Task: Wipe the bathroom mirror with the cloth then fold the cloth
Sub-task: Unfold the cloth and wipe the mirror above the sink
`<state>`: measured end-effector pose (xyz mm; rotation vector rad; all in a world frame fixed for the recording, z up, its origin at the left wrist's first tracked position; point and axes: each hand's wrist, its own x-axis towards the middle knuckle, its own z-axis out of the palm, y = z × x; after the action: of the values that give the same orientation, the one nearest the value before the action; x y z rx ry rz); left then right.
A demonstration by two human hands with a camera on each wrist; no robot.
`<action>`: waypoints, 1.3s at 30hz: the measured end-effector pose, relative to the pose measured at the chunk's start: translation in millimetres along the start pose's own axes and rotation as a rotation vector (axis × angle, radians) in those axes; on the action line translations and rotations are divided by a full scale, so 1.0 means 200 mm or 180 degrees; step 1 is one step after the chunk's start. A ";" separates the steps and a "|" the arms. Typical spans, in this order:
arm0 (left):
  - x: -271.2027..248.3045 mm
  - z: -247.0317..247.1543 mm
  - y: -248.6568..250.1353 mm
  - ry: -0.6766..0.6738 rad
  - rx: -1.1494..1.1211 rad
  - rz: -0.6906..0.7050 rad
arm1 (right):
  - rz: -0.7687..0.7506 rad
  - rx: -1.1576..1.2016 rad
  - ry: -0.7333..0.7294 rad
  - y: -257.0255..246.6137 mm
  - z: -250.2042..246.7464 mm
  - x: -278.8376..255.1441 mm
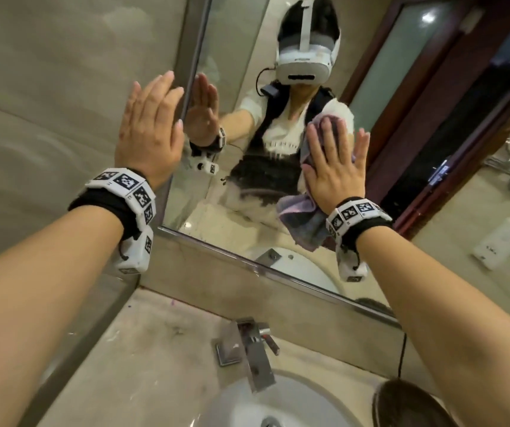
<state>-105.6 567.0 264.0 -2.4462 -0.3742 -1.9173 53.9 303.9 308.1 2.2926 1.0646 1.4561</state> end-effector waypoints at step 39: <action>-0.50 0.04 -0.05 -0.0376 0.0115 -0.0054 | -0.1677 0.0340 -0.1037 -1.31 0.47 -0.42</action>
<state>-122.0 559.4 164.1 -2.5481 -0.4291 -1.7604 -5.3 451.1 64.9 1.9965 1.5105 0.8119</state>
